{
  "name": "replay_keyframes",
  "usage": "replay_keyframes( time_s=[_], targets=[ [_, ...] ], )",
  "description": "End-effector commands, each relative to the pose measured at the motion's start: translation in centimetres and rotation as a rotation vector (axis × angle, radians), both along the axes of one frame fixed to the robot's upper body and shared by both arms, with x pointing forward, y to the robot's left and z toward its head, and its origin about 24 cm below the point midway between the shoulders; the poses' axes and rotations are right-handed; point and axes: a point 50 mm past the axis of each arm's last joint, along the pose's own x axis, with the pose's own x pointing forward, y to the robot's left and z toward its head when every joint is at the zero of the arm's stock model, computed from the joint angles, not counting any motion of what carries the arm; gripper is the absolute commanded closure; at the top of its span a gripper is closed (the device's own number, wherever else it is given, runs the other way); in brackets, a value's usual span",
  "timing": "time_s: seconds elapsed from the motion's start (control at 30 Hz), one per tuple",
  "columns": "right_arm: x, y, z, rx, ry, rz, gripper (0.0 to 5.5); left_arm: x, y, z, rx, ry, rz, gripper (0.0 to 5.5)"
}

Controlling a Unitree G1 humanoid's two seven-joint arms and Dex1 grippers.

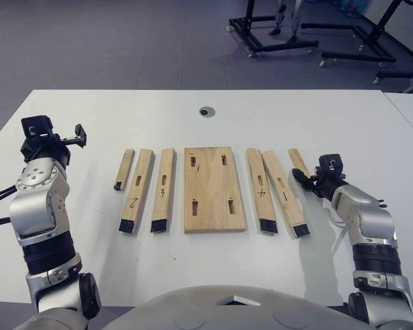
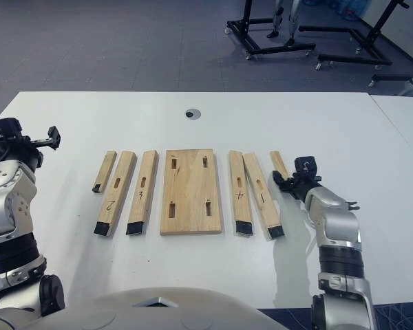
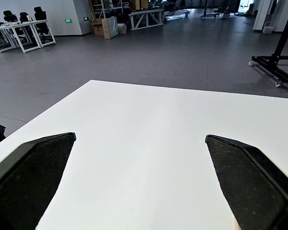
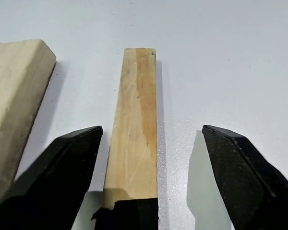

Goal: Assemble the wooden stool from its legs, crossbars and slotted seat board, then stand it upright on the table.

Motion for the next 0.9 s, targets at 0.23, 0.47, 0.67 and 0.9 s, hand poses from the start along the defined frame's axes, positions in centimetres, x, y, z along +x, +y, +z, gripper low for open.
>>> replay_keyframes(
  time_s=[0.23,0.47,0.67,0.9],
  targets=[
    [-2.3,-0.4,-1.8,-0.036,0.159,0.004,3.60,0.5,-0.1,0.9,0.012,-0.021,-0.002,0.51],
    [-2.0,-0.8,-2.3,-0.049,0.137,0.001,4.21,1.0,-0.9,0.5,-0.126,-0.002,-0.043,0.51],
    [0.1,-1.0,0.9,0.016,0.009,0.009,4.21,1.2,-1.8,0.3,-0.477,0.044,-0.160,0.51],
    [6.2,-0.6,12.4,0.065,-0.302,0.083,4.21,3.1,-4.1,3.4,-0.960,-0.057,-0.403,0.51]
  ],
)
